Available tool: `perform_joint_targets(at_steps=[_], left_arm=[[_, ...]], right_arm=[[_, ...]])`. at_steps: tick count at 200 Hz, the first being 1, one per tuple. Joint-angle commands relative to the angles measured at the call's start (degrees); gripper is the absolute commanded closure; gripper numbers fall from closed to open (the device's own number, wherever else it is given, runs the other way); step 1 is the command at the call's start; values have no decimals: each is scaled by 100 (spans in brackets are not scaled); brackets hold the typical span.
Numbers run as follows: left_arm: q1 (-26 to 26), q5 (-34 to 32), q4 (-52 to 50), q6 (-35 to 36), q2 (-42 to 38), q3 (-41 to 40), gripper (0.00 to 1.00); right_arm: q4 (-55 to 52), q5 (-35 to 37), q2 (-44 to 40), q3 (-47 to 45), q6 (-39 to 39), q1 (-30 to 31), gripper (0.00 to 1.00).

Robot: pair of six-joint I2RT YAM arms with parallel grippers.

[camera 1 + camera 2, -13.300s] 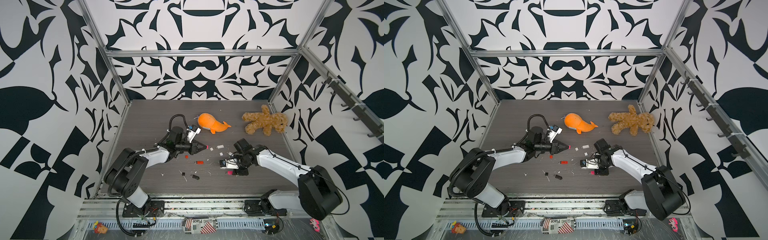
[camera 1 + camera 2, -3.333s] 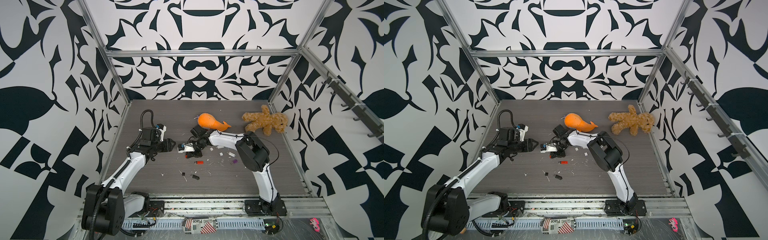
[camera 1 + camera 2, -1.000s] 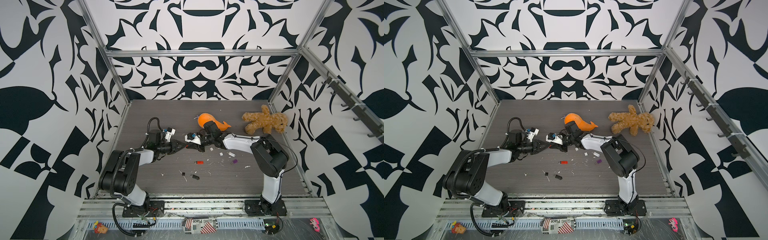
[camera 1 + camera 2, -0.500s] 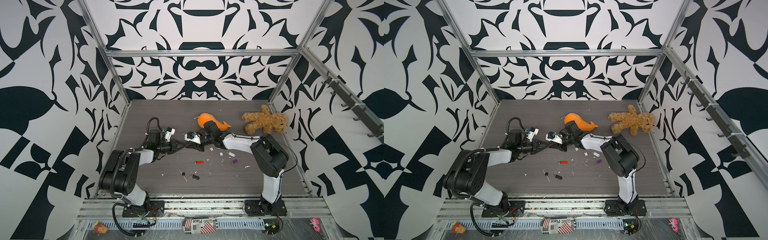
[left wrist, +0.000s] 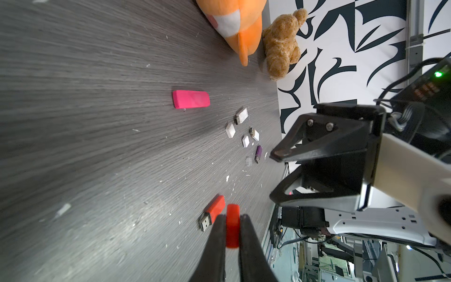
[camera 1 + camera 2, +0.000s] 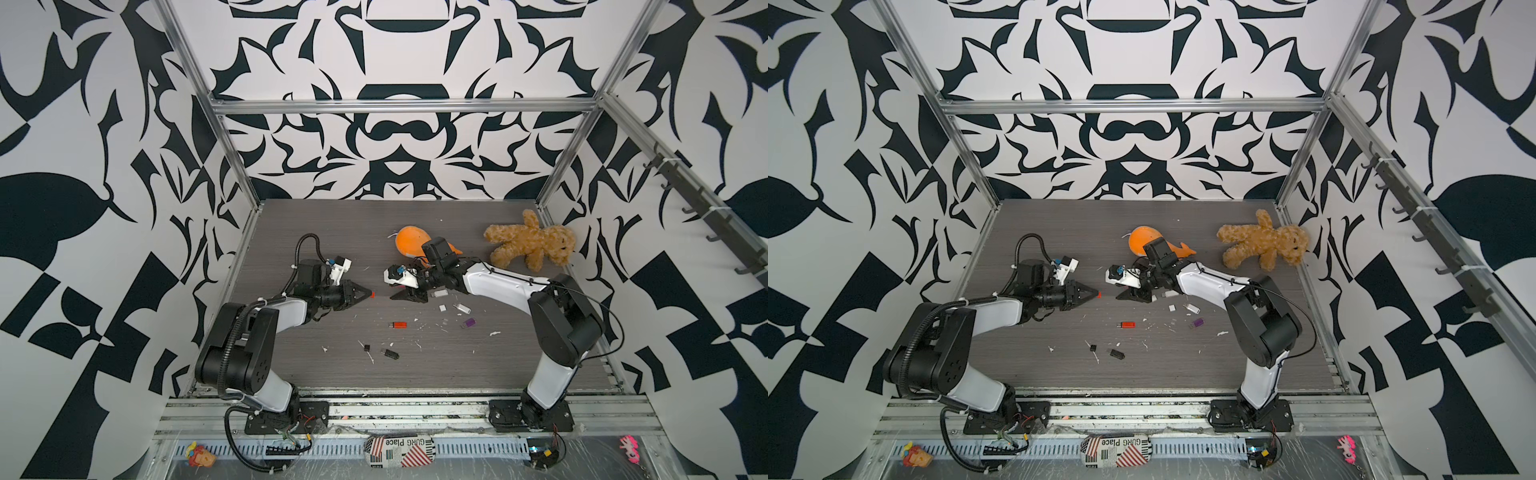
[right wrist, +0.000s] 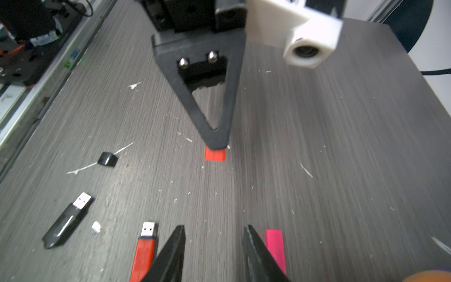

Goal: Close the usb drive cover
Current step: Pick up the cover from the center of the board, then pick up the USB drive from the center of the board.

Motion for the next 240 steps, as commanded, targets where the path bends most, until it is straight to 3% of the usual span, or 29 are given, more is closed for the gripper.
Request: perform_joint_targets(at_steps=[1,142,240], left_arm=[[8,-59,-204,167,-142,119,87],[2,-183,-428,240,-230,209,87],[6,-217,-421,228,-168,222,87]], right_arm=[[-898,289,-149,-270,-383,110,57],[-1293,1115,776,134,-140,536,56],[-1649,1165,931,389,-182,611,75]])
